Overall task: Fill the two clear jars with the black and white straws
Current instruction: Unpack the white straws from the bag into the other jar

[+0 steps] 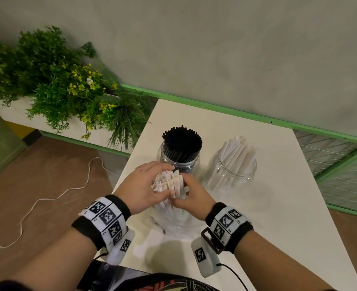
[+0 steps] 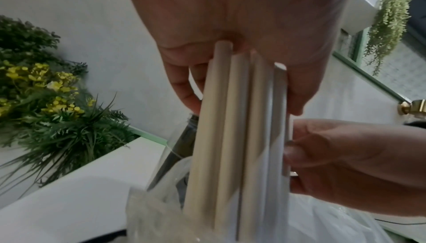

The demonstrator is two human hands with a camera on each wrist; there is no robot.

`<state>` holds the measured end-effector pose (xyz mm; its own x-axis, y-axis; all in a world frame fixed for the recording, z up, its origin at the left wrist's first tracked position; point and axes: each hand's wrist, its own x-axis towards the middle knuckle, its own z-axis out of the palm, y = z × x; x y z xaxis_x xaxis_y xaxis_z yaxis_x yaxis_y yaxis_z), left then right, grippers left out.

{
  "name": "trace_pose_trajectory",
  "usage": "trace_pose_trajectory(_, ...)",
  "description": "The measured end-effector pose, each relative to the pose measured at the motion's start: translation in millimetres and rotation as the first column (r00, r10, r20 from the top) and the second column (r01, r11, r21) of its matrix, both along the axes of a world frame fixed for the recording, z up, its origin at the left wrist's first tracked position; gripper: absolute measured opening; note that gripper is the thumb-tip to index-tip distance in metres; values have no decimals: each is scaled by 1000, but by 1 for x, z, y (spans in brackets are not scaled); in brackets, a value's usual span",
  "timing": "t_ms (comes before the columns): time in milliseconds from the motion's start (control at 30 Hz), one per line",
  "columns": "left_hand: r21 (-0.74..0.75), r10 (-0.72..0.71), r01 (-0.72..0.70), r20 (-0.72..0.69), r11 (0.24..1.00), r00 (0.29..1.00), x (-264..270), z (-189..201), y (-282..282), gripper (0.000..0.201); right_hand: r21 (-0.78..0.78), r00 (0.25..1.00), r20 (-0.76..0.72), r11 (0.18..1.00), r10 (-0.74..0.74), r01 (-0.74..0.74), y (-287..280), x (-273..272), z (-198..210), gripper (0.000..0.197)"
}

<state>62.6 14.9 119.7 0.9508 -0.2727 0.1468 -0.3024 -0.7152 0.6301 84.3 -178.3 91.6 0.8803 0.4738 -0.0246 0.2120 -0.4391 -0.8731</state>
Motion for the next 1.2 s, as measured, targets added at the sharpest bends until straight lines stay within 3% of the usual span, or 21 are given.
trace_pose_trajectory(100, -15, 1, -1, 20, 1000, 1000, -2, -2, -2, 50, 58, 999, -32, 998, -25, 27, -3, 1, 0, 38)
trace_pose_trajectory(267, -27, 43, -42, 43, 999, 998, -3, -5, -7, 36, 138, 996, -56, 987, -69, 76, -7, -5, 5, 41)
trace_pose_trajectory(400, -16, 68, -67, 32, 998, 997, -2, -8, -9, 36, 132, 992, -37, 984, -119, 123, -8, -10, 7, 31)
trace_pose_trajectory(600, -2, 86, -86, 26, 996, 996, -3, -5, -12, 37, 151, 983, 112, 980, -149, 131, -5, -23, 17, 13)
trace_pose_trajectory(800, 27, 79, -80, 28, 996, 996, -3, -6, -14, 34, 115, 905, 377, 980, -194, 162, -7, -27, 13, 38)
trace_pose_trajectory(900, 38, 71, -72, 25, 997, 997, -2, -7, -17, 33, 76, 869, 472, 989, -149, 128, -7, -20, 14, 40)
trace_pose_trajectory(1000, 40, 64, -65, 24, 997, 998, -1, -7, -19, 30, 46, 872, 477, 994, -110, 100, -11, -12, 16, 28)
trace_pose_trajectory(1200, 56, 67, -68, 28, 996, 997, -2, -5, -22, 33, 133, 869, 453, 979, -198, 154, -23, -5, 53, 25)
